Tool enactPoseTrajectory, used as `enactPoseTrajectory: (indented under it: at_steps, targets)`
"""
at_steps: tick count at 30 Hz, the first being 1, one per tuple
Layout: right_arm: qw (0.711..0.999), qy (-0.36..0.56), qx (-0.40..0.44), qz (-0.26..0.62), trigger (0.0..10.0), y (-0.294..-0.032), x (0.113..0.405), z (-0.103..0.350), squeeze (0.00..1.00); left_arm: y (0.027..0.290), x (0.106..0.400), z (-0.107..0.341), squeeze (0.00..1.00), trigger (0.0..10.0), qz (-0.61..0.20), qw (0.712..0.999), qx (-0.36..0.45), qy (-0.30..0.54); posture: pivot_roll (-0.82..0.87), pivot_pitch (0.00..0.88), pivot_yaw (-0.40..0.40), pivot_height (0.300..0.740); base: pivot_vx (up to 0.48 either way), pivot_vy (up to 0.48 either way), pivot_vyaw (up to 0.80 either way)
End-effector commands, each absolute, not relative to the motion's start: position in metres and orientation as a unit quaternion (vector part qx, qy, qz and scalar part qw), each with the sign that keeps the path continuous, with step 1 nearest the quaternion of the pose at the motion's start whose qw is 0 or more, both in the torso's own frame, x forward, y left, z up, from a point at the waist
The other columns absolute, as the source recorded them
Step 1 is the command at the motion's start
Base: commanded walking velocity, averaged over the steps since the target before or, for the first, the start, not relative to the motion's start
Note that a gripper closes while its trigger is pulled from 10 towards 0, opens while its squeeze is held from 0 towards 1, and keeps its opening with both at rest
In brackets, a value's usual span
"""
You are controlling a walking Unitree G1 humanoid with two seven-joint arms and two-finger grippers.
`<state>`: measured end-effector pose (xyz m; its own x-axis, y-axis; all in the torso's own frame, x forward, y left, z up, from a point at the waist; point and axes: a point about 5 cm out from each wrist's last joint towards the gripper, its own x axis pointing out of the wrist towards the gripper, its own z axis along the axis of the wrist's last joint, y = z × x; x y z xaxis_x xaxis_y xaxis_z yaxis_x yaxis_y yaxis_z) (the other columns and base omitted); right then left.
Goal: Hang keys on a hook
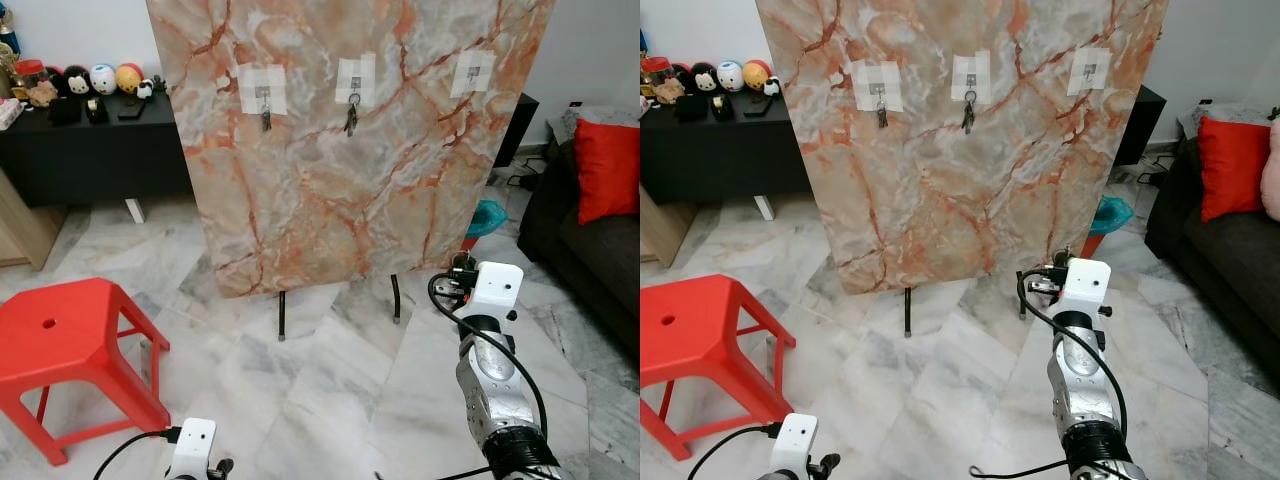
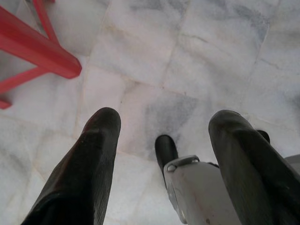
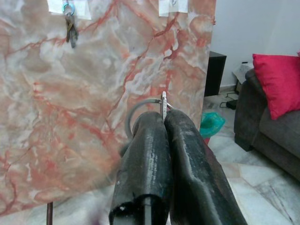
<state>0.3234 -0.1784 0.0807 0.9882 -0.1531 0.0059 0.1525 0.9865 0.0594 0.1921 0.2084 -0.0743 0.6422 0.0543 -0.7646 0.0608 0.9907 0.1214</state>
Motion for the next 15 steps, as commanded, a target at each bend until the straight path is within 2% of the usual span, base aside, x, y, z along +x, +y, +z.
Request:
enactPoseTrajectory:
  at_steps: [1,15]
  targets:
    - [0.996,-0.019,0.030,-0.077,10.0,-0.1782,0.3277,0.0884,0.00,0.2083,0.1924,-0.0746,0.00,10.0,-0.003,0.901,0.067,0.429,0.06,0.000,-0.062,0.740,0.315,0.000,0.00]
    - [0.996,-0.022,0.031,-0.082,10.0,-0.1795,0.3267,0.0885,0.00,0.2092,0.1920,-0.0747,0.00,10.0,-0.004,0.899,0.075,0.431,0.05,0.000,-0.053,0.740,0.347,0.000,0.00]
